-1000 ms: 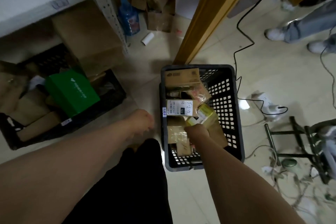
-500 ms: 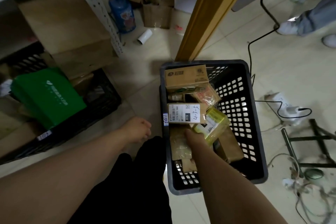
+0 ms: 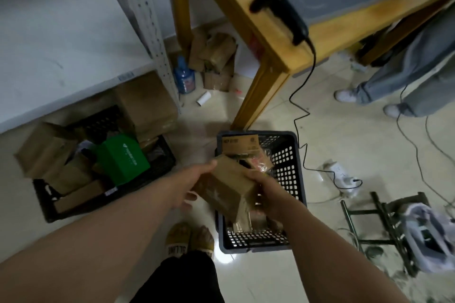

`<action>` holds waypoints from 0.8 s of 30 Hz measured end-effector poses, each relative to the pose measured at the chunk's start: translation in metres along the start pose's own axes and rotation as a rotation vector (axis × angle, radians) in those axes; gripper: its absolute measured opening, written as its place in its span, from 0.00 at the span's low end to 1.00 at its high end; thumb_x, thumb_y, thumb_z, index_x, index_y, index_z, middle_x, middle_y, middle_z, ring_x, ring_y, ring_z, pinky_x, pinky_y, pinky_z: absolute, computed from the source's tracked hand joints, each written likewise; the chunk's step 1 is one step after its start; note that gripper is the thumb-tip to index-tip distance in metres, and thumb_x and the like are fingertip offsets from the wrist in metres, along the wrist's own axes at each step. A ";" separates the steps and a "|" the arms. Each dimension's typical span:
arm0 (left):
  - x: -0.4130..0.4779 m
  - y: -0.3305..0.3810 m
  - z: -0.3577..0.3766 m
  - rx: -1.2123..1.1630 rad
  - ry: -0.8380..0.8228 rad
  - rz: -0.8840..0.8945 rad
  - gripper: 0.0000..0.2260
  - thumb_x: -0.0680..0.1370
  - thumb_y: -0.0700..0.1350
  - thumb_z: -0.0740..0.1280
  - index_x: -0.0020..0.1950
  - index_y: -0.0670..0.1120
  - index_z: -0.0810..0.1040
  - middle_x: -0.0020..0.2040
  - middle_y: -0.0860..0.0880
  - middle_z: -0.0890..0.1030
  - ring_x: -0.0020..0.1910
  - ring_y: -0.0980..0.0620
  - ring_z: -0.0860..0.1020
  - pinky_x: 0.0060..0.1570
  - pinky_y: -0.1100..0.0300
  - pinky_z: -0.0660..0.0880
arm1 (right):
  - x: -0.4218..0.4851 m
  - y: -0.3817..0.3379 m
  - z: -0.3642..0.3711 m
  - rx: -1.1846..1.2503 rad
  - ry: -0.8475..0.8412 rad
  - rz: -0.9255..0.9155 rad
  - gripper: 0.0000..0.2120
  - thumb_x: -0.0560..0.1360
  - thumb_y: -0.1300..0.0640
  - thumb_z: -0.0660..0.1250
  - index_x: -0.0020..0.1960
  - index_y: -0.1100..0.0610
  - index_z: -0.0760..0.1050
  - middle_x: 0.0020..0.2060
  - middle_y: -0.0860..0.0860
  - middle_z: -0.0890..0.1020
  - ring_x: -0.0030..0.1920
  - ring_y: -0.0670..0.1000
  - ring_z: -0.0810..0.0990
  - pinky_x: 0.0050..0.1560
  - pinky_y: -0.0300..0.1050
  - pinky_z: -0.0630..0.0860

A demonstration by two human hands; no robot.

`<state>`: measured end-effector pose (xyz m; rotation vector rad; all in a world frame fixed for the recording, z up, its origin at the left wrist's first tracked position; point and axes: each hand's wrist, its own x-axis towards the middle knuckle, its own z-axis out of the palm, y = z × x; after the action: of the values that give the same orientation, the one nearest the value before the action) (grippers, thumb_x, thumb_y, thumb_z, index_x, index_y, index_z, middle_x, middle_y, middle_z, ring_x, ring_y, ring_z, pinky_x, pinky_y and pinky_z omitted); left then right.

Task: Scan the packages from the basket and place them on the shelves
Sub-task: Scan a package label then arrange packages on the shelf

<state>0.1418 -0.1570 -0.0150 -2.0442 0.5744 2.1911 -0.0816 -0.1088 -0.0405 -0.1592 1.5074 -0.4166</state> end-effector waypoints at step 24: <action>-0.242 -0.014 -0.139 0.567 0.641 1.020 0.46 0.67 0.41 0.79 0.75 0.58 0.53 0.72 0.49 0.57 0.60 0.50 0.72 0.54 0.58 0.73 | -0.191 -0.166 0.220 -0.391 -0.383 -0.042 0.40 0.64 0.21 0.65 0.61 0.50 0.76 0.58 0.65 0.79 0.58 0.70 0.78 0.53 0.68 0.77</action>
<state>0.3021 -0.1448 0.2140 -2.2822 2.3811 1.2049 0.1056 -0.2262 0.2114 -0.5488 1.1923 -0.1089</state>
